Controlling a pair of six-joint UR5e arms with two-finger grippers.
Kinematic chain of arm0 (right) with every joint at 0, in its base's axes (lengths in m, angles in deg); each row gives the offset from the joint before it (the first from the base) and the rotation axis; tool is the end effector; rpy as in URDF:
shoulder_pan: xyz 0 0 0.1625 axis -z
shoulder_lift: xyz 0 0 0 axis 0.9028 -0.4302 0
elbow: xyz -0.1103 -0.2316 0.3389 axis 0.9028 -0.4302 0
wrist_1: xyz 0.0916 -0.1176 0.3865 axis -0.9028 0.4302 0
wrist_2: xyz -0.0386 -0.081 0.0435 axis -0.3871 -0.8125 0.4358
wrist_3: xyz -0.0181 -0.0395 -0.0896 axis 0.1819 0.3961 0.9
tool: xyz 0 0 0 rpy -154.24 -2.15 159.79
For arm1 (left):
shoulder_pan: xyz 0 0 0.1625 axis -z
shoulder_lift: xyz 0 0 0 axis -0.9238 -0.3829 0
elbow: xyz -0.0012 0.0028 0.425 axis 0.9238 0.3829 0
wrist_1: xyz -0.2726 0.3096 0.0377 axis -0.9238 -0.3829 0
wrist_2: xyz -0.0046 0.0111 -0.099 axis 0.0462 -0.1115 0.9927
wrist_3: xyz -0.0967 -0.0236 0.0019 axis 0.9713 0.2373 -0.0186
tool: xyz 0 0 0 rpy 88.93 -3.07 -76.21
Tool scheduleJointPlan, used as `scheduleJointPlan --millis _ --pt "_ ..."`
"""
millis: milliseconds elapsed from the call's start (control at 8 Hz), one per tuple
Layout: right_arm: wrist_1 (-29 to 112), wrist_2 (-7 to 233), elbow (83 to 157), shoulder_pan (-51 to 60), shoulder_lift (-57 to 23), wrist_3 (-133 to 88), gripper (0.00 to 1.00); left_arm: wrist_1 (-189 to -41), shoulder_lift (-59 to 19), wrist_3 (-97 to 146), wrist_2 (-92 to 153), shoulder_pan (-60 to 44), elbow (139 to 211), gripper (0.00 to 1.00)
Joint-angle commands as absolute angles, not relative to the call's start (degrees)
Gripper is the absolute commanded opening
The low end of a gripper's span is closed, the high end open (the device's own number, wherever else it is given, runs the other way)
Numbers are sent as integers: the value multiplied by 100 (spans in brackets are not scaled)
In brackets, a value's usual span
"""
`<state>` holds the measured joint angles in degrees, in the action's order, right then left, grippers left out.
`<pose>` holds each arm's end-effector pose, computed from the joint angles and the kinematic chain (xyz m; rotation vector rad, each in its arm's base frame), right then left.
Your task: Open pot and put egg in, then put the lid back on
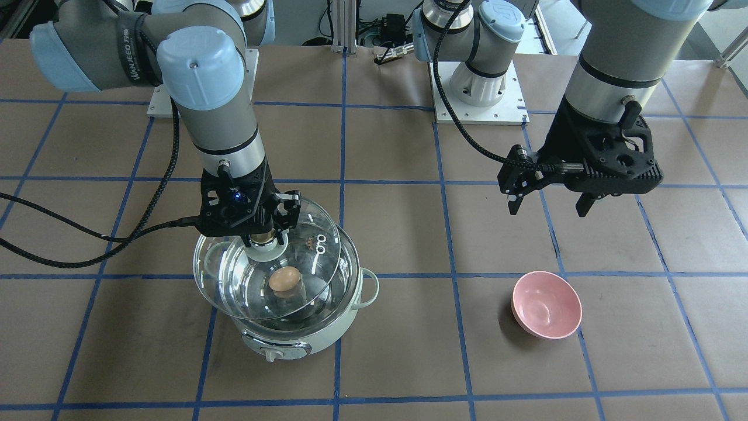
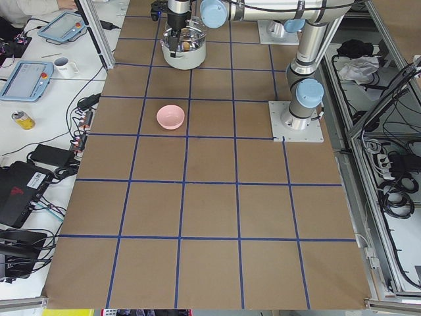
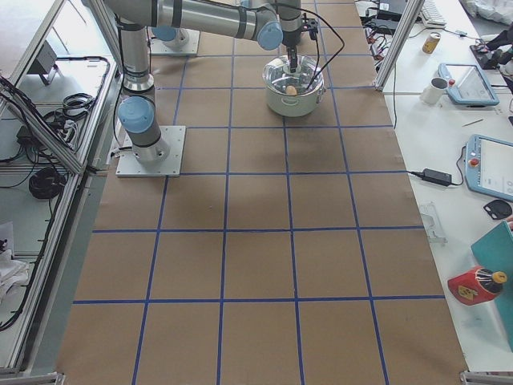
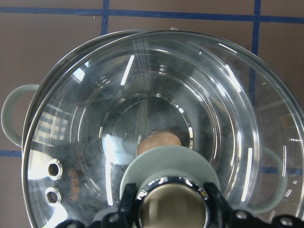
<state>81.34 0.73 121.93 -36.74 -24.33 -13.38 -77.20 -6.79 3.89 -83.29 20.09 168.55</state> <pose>0.2466 -0.5457 0.3782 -0.0983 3.0837 -0.2502 -0.1060 -0.5605 0.4994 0.0916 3.0771 -0.2785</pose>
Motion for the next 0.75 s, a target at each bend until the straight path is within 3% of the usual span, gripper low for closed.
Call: scheduleJointPlan --millis 0,625 --pt "8520 -18 12260 -3927 -2166 -1727 0 -8125 -473 457 -8045 2242 16933 100" --pt "8618 -9 12233 -3945 -2104 -1745 0 -8313 -366 457 -8045 2251 17021 100"
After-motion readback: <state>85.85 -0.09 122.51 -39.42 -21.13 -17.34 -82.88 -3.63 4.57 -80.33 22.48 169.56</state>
